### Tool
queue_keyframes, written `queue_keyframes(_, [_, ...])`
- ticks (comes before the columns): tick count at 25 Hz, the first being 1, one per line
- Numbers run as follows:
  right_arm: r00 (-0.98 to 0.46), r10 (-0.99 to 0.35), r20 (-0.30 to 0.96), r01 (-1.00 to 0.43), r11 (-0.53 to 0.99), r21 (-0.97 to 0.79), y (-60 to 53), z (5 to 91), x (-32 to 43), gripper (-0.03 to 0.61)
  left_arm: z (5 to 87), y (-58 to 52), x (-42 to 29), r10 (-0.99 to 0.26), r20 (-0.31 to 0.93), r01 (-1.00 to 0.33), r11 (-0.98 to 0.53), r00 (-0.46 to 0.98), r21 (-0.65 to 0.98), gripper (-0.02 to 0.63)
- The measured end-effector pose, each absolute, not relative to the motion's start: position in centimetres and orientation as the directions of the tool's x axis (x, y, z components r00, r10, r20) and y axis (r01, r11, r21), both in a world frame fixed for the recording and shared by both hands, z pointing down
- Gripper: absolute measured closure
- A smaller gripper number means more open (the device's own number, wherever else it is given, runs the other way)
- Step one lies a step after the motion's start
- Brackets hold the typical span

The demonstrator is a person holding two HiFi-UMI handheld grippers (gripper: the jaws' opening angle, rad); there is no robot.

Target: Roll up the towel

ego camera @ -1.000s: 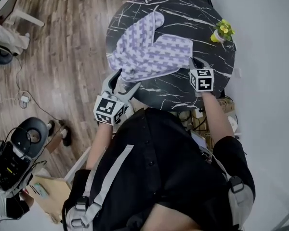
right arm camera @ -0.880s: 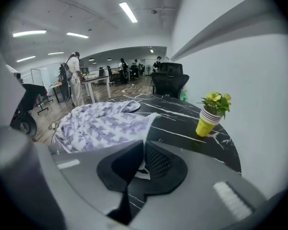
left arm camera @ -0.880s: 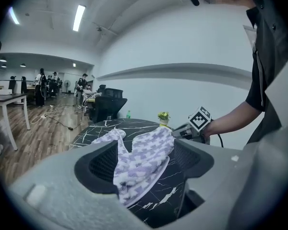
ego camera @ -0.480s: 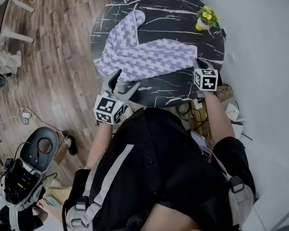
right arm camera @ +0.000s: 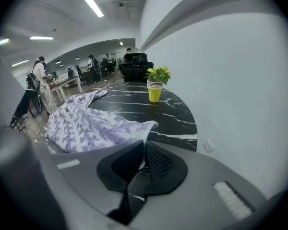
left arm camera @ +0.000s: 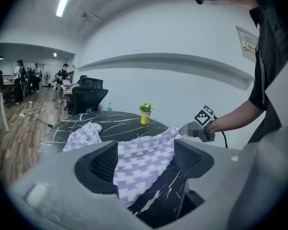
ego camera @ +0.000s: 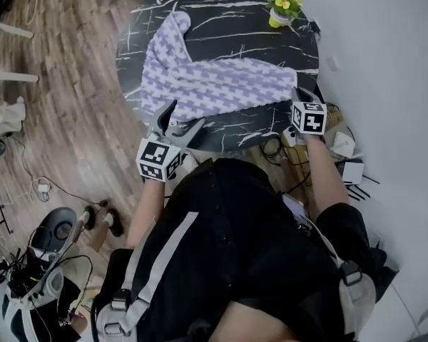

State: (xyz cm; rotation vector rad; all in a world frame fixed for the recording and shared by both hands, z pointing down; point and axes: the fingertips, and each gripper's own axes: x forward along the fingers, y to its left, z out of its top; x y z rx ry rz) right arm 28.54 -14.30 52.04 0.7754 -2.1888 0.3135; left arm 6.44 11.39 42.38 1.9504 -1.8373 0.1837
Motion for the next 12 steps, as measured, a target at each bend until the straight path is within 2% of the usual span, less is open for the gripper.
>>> queue_keyframes(12, [-0.455, -0.491, 0.743, -0.714, 0.7, 0.026, -17.3, 52.6, 34.2, 0.56, 42.9, 7.7, 7.9, -0.89, 0.425, -0.976, -0.084, 0.164, 0.201, 0.239])
